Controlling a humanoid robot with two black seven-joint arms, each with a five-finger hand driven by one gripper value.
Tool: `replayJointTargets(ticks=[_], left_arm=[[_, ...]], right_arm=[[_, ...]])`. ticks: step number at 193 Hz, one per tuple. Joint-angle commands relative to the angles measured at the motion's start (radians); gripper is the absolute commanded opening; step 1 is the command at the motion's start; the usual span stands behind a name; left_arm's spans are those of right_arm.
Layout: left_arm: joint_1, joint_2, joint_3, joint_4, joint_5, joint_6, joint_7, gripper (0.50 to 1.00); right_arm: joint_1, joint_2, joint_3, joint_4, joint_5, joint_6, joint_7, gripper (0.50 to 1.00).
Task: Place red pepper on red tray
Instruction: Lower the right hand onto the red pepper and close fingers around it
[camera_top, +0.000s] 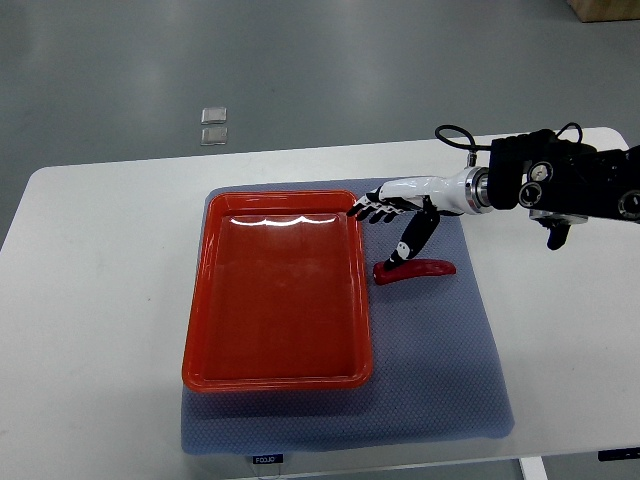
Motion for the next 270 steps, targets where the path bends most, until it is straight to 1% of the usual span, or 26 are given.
replayJointTargets(ticks=[1,25,43,119,153,165,180,189,194,201,208,217,250,270], left_arm=[[0.000,0.000,0.000,0.005,-0.001,0.000,0.001,1.000],[0.001,0.000,0.000,0.006,-0.001,0.000,0.001,1.000],[0.001,0.000,0.000,0.006,-0.001,0.000,0.003,1.000],[0.001,0.000,0.000,0.006,-0.001,0.000,0.003,1.000],[0.001,0.000,-0.002,0.005,-0.001,0.000,0.003,1.000],[0.003,0.000,0.000,0.006,-0.001,0.000,0.003,1.000],[0.005,0.000,0.000,0.005,-0.001,0.000,0.003,1.000],[0.006,0.000,0.000,0.005,-0.001,0.000,0.003,1.000],[0.006,0.000,-0.002,0.005,-0.001,0.000,0.003,1.000],[0.006,0.000,0.000,0.005,-0.001,0.000,0.003,1.000],[0.006,0.000,0.000,0.005,-0.001,0.000,0.003,1.000],[0.006,0.000,0.000,0.006,-0.001,0.000,0.003,1.000],[0.006,0.000,0.000,0.006,-0.001,0.000,0.003,1.000],[0.006,0.000,0.000,0.003,-0.001,0.000,0.003,1.000]], right_arm=[[-0.025,0.000,0.000,0.011,-0.002,-0.021,-0.001,0.909],[-0.053,0.000,0.000,0.011,-0.015,-0.063,0.000,0.905],[-0.069,-0.001,0.002,0.011,-0.028,-0.073,0.000,0.903],[-0.114,-0.004,0.014,0.010,-0.058,-0.087,-0.001,0.903],[-0.137,-0.006,0.015,0.005,-0.061,-0.110,0.000,0.901],[-0.145,-0.006,0.015,0.004,-0.064,-0.126,0.000,0.889],[-0.152,-0.008,0.015,0.004,-0.071,-0.136,0.000,0.860],[-0.154,-0.006,0.015,0.002,-0.072,-0.136,0.000,0.832],[-0.154,-0.006,0.014,0.002,-0.072,-0.136,0.000,0.825],[-0.154,-0.006,0.014,0.002,-0.078,-0.136,0.000,0.799],[-0.154,-0.006,0.012,0.002,-0.086,-0.138,0.000,0.789],[-0.155,-0.006,0.011,0.001,-0.106,-0.144,0.000,0.758],[-0.163,-0.004,0.003,-0.009,-0.146,-0.161,0.000,0.752],[-0.172,-0.004,0.002,-0.010,-0.176,-0.162,0.000,0.723]])
